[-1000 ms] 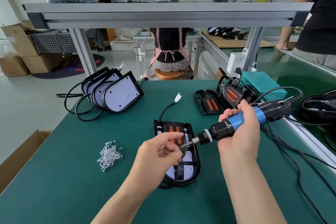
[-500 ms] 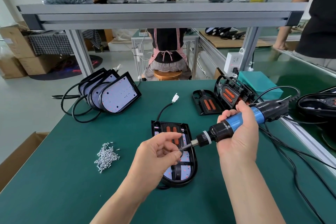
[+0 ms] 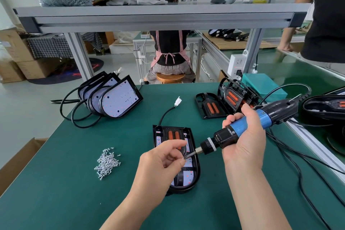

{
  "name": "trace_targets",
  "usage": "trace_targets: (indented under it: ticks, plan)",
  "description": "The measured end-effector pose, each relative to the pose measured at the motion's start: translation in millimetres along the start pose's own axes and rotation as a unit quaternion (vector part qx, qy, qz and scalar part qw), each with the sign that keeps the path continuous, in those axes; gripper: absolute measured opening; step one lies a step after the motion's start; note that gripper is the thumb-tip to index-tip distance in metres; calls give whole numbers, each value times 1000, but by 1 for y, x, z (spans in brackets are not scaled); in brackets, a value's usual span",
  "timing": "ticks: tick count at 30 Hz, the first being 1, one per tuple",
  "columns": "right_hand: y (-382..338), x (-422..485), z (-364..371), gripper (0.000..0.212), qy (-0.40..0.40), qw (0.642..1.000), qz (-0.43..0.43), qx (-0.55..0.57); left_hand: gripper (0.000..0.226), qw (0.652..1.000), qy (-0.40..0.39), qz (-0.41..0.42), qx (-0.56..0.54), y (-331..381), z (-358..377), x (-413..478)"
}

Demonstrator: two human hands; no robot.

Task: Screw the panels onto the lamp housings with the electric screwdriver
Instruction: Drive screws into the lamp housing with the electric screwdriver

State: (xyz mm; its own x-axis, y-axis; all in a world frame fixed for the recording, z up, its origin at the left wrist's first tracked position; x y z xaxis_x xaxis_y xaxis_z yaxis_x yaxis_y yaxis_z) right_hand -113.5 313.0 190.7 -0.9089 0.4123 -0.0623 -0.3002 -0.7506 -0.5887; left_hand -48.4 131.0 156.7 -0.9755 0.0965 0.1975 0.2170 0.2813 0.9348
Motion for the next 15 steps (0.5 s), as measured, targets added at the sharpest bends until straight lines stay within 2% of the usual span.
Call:
trace_targets:
  ticks: [4,8,11,15]
  plan:
    - [-1,-1,-1,24,10,1000,-17,-21,42,981,44,120,147,6,6,-9]
    - [0,0,0,26,19,999,-19,-31,39,948,74,197,239,9,10,-11]
    - [0,1,0,25,21,999,-26,-41,44,945,79,201,246,9,12,-10]
    - [0,3,2,20,3,999,-30,-44,51,949,50,155,271,5,10,-6]
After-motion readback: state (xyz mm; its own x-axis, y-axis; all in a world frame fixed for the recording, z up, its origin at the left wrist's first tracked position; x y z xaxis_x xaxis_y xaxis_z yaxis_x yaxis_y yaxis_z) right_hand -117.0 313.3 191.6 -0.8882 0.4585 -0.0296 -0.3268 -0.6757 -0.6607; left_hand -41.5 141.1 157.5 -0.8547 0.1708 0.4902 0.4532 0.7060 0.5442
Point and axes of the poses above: each hand's wrist, its own x-axis towards the middle knuckle, its own z-axis out of the palm, y = z × x, the point moved 2 cm from there along x, towards the middle knuckle, and after that the axes turned 5 degrees about -y, right-handed, at the moved point
